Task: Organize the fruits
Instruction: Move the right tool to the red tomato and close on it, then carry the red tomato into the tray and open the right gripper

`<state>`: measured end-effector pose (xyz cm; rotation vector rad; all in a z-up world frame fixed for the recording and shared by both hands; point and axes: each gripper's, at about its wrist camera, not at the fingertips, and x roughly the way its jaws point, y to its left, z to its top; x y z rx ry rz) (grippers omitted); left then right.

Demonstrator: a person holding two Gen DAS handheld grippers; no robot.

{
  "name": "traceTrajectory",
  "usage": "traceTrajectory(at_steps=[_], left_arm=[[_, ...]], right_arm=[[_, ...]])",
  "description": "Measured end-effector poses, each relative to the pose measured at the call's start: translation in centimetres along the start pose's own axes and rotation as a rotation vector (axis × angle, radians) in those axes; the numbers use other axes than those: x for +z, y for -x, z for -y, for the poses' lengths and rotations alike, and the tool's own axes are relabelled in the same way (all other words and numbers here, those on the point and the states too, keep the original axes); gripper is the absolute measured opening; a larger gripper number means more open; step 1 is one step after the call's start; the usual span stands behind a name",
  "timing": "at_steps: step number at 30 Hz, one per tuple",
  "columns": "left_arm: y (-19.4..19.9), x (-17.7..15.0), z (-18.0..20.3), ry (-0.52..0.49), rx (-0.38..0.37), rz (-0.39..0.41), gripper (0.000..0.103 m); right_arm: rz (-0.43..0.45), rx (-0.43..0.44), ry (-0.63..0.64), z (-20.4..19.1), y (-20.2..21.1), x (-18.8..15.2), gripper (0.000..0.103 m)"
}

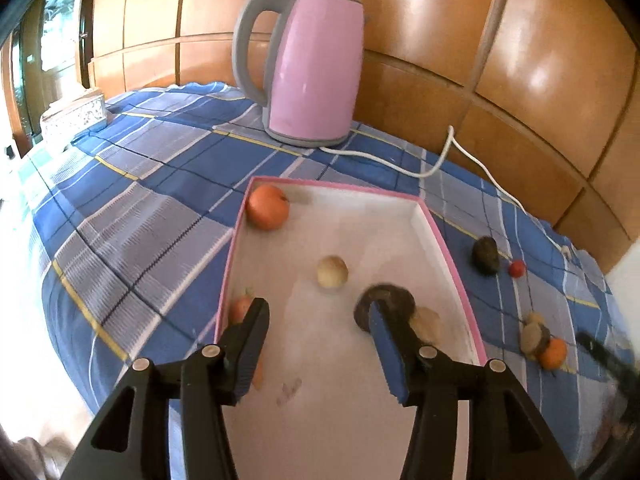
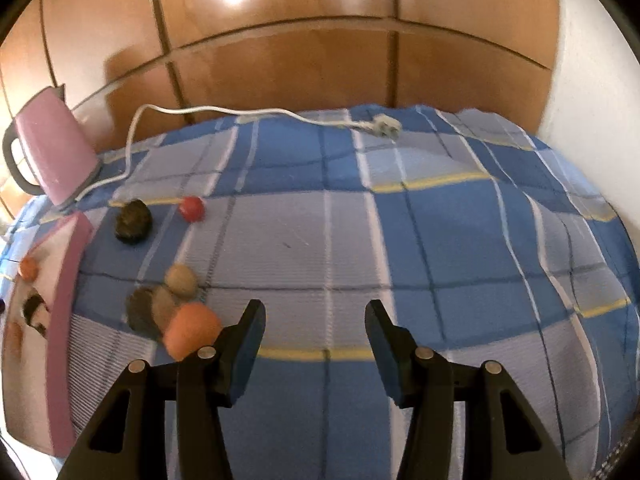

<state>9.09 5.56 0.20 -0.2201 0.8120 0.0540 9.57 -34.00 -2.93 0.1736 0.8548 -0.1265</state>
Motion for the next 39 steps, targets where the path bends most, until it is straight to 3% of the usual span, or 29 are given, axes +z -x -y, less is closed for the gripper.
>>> traceTrajectory(at_steps=[10, 19, 20, 22, 23, 39], left_arm=[[1.9, -2.4, 0.5, -0.040, 0.010, -0.005, 0.063], [2.0, -3.8, -0.6, -0.023, 0.030, -0.030, 0.067], [1.9, -3.8, -0.6, -0.023, 0.030, -0.033, 0.067], [1.8, -3.9, -0.7, -0.018, 0.028, -0.033, 0.067], [1.8, -3.9, -0.7, -0.016, 0.025, -0.035, 0.067], [2.5, -4.4, 0.3, -0.030, 0.002, -0.029, 0.069]], right_arm=[[-0.049, 0.182, 0.024, -4.9, -3.1, 5.1, 0.052], [-0.147, 0.164, 0.092, -9.8, -8.7, 8.0, 0.052], [-0.163, 0.154, 0.098, -10.2, -9.5, 8.2, 0.051], [-0.209, 0.128, 0.114, -10.7, -11.0, 8.1, 0.027], [-0.221, 0.112, 0.124, -10.8, -11.5, 7.9, 0.024], [-0.098, 0.180, 0.195, -11.0, -6.4, 6.3, 0.024]])
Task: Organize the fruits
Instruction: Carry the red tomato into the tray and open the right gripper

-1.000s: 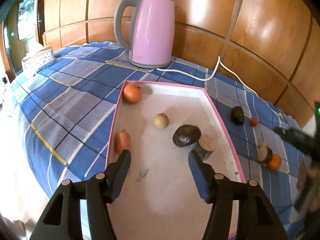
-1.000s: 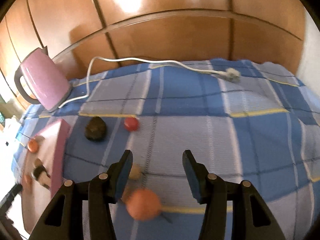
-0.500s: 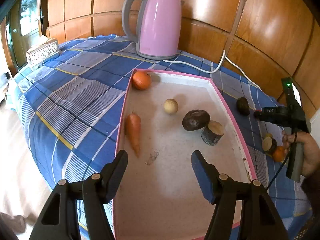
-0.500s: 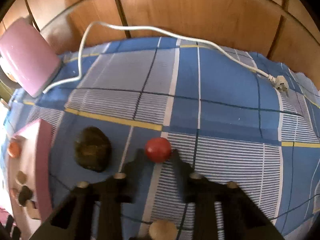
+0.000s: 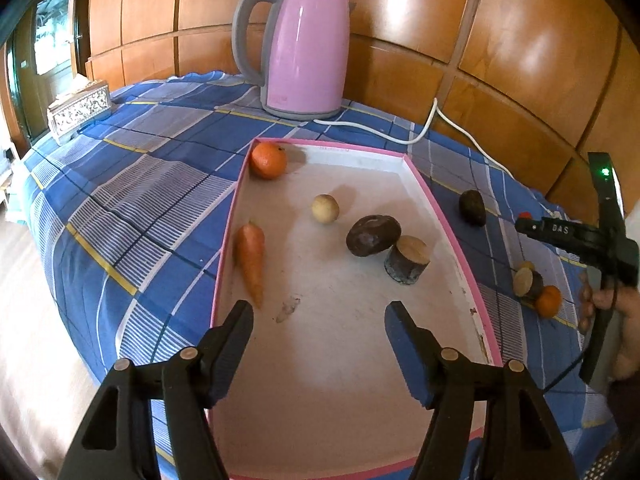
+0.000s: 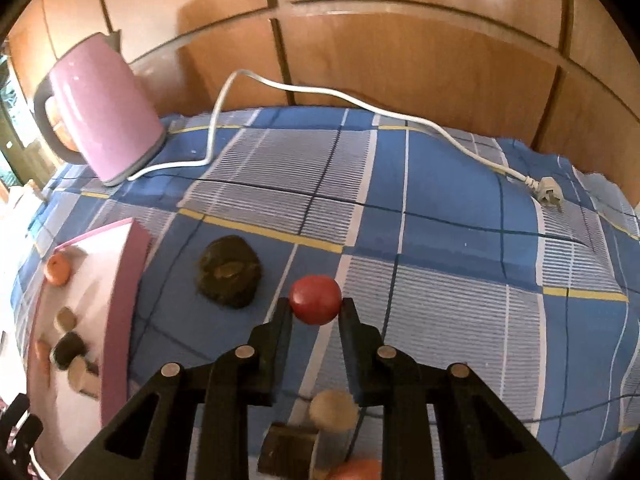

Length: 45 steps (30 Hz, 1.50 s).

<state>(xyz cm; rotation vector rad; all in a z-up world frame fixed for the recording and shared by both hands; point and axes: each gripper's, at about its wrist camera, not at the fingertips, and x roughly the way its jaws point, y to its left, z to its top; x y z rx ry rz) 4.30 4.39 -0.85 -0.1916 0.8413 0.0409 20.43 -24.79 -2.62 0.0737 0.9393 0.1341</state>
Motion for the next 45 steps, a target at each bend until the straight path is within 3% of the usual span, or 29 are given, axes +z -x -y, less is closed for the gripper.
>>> traceTrajectory(at_steps=[8, 13, 22, 34, 45], left_arm=[[1.1, -0.1, 0.0, 0.003, 0.007, 0.032, 0.070], [1.9, 0.0, -0.5, 0.018, 0.024, 0.062, 0.073], [2.6, 0.4, -1.4, 0.043, 0.059, 0.096, 0.075], [3.1, 0.8, -2.3, 0.066, 0.086, 0.119, 0.076], [3.0, 0.8, -2.3, 0.062, 0.098, 0.125, 0.076]], right_arm=[[0.067, 0.076, 0.060, -2.8, 3.4, -2.2, 0.024], [0.102, 0.176, 0.143, -5.8, 5.9, -3.7, 0.024], [0.045, 0.304, 0.283, -11.5, 6.8, -6.5, 0.024], [-0.008, 0.318, 0.361, -15.3, 6.0, -8.7, 0.024], [-0.024, 0.294, 0.342, -15.1, 5.5, -9.4, 0.025]])
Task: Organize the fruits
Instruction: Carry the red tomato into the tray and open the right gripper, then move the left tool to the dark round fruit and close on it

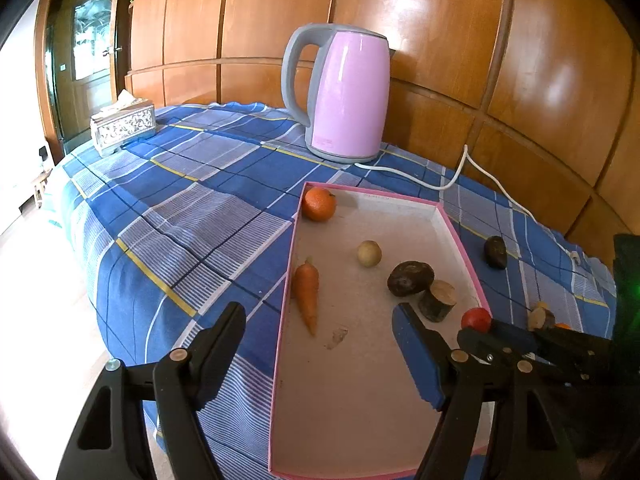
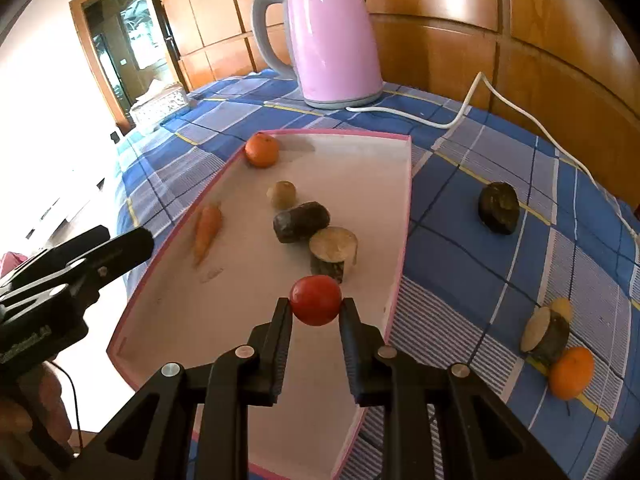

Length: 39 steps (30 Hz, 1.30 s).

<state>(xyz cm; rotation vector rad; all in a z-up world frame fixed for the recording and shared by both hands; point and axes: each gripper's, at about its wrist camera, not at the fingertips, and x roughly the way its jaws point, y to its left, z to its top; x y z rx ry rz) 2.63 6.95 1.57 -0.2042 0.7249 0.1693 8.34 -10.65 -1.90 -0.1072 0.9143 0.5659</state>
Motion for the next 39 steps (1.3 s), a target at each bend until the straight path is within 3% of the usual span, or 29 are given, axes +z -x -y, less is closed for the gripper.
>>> traceTrajectory(at_steps=[5, 11, 39], left_arm=[[0.1, 0.0, 0.1, -0.008, -0.001, 0.004, 0.076], [0.1, 0.0, 0.3, -0.013, -0.002, 0.006, 0.076], [2.0, -0.5, 3.1, -0.119, -0.037, 0.059, 0.076]], right_arm=[[0.009, -0.017, -0.006, -0.1, -0.1, 0.4, 0.025], [0.022, -0.032, -0.015, 0.0, 0.3, 0.2, 0.035], [0.168, -0.252, -0.165, 4.2, 6.1, -2.6, 0.037]])
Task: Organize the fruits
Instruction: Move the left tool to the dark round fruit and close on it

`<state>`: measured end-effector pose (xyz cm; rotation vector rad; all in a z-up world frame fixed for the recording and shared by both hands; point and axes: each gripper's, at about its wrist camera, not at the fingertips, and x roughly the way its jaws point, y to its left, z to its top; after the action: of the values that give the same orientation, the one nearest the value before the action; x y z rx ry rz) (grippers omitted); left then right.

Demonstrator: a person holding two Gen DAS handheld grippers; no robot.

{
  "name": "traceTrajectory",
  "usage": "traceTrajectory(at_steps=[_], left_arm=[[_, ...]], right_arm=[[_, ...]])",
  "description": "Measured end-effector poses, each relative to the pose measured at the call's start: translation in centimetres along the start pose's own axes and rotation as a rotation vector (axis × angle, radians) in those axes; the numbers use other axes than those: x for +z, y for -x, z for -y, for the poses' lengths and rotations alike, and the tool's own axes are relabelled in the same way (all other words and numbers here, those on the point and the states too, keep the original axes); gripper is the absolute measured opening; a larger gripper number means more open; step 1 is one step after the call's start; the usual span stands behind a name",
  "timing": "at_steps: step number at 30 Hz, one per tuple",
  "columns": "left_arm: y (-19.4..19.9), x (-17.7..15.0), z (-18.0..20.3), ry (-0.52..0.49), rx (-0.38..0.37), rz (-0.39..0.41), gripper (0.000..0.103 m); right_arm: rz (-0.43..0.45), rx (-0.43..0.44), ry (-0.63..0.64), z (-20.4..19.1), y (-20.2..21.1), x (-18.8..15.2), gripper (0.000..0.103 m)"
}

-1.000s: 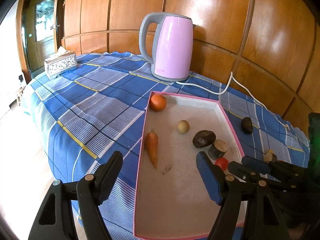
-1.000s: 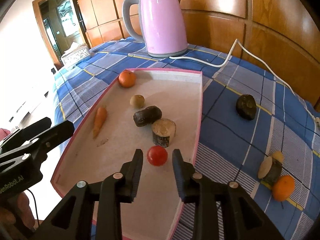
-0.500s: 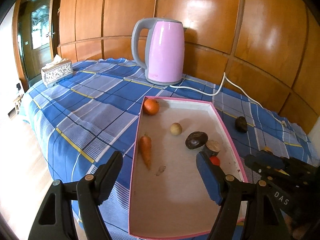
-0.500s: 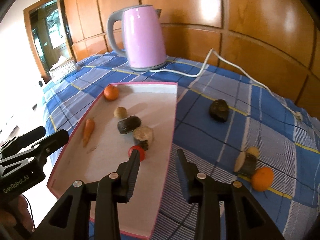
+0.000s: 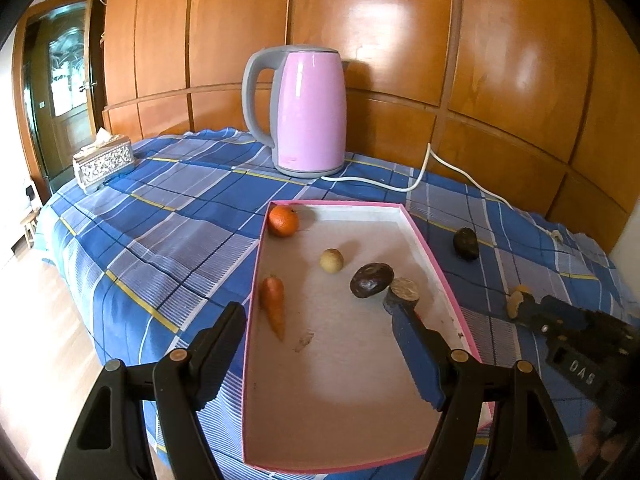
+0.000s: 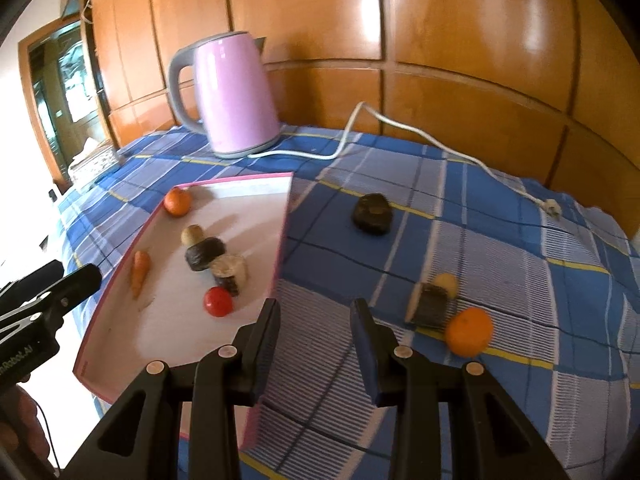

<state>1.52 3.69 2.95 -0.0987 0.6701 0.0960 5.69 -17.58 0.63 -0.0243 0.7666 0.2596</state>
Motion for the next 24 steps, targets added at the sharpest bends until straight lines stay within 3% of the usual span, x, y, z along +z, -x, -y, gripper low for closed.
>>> traceTrajectory(at_steps=[12, 24], left_arm=[[0.2, -0.2, 1.0, -0.042, -0.009, -0.004, 0.077], [0.0, -0.4, 3.3, -0.110, -0.034, -0.026, 0.081]], right_arm=[[0.049, -0.126, -0.125, 5.6, 2.0, -1.1, 0.037], [0.052, -0.332, -0.319, 14.2, 3.7, -4.4, 0.038]])
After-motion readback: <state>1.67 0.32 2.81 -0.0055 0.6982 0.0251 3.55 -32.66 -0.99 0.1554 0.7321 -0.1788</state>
